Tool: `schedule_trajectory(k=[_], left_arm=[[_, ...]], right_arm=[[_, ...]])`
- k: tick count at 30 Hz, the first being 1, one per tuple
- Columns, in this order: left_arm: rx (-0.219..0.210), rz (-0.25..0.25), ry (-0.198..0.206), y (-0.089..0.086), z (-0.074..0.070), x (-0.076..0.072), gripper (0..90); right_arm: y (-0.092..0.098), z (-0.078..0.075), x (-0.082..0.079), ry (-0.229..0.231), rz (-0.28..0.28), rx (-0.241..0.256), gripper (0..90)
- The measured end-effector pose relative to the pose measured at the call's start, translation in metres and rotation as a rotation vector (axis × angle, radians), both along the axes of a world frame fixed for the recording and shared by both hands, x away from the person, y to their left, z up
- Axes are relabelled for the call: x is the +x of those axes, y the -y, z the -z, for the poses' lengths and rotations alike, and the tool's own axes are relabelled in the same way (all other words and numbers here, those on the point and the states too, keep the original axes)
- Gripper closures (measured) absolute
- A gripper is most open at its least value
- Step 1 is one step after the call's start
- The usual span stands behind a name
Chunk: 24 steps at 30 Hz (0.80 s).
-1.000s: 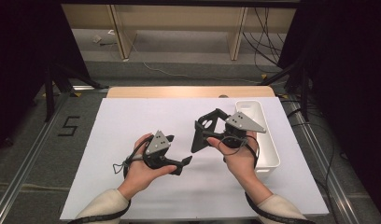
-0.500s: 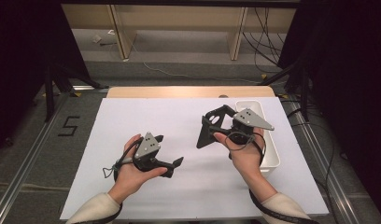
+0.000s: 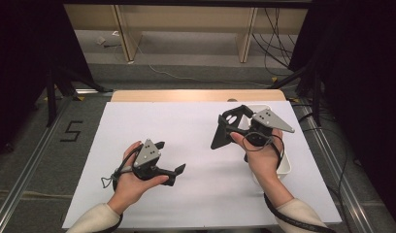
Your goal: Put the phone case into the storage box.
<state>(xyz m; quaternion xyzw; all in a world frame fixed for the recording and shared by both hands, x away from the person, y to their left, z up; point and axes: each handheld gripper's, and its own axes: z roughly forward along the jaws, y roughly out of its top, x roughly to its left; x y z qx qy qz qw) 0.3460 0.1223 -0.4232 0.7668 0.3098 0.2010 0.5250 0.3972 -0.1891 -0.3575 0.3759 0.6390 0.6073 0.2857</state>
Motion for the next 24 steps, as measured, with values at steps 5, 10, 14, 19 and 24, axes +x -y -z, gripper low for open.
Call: schedule_trajectory(k=[5, 10, 14, 19, 24], left_arm=[[-0.005, -0.006, 0.002, -0.003, 0.000, -0.001, 0.0], [-0.006, -0.011, -0.001, -0.005, 0.001, -0.001, 0.0], [-0.008, -0.016, 0.000, -0.007, 0.001, -0.002, 0.0], [-0.011, -0.019, 0.002, -0.009, 0.001, -0.002, 0.0], [-0.014, -0.023, 0.002, -0.010, 0.001, -0.003, 0.0]], right_arm=[[0.004, -0.001, 0.002, 0.003, 0.016, 0.003, 14.8], [0.010, -0.003, 0.003, 0.003, 0.040, 0.001, 14.8], [0.015, -0.003, 0.005, 0.004, 0.057, 0.001, 14.8], [0.020, -0.005, 0.006, 0.008, 0.078, -0.005, 14.8], [0.024, -0.005, 0.007, 0.006, 0.093, -0.004, 14.8]])
